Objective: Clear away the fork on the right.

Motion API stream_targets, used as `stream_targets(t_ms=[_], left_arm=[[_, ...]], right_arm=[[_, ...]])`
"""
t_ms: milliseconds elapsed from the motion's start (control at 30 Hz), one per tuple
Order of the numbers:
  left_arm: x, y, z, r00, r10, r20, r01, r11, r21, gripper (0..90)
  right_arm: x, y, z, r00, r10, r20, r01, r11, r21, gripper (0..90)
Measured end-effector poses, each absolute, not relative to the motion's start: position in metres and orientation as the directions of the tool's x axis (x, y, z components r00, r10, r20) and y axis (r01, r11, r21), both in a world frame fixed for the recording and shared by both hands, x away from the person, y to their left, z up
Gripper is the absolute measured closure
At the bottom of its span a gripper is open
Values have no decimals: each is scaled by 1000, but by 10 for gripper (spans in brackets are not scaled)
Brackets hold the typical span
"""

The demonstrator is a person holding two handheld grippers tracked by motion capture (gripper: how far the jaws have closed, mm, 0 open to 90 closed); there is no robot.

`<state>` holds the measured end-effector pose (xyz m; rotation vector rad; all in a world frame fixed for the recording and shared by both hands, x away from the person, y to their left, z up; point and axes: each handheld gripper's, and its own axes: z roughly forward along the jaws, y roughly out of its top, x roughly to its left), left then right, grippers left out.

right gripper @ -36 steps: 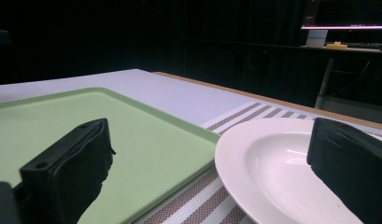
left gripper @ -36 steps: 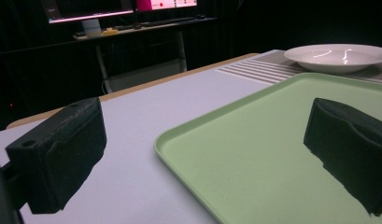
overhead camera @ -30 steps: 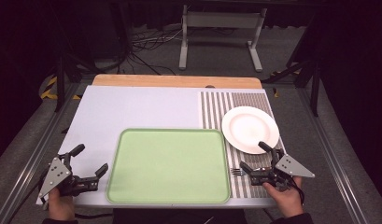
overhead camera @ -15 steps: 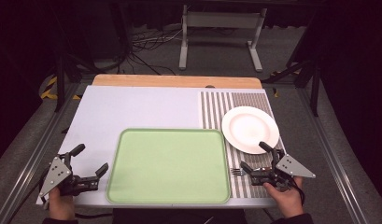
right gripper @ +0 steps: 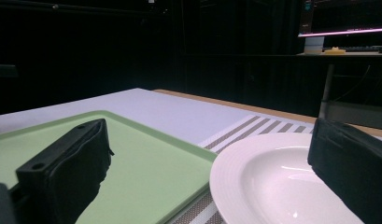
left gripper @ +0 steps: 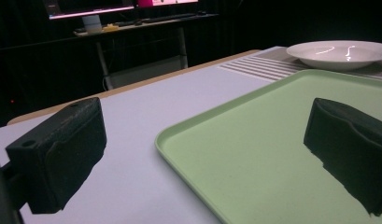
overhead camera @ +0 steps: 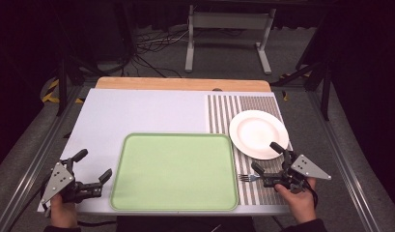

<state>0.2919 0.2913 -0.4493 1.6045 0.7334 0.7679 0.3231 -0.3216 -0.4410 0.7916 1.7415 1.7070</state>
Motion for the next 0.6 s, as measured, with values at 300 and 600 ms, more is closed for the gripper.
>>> stream_targets(t_ms=[300,600], left_arm=[[292,291,-449,589,803,91,52,-150,987,0],[292,291,-449,590,802,92,51,-150,987,0]], right_arm=[[334,-319,-424,-696,718,22,72,39,997,3],[338,-322,-405,-721,688,-78,84,199,976,22]])
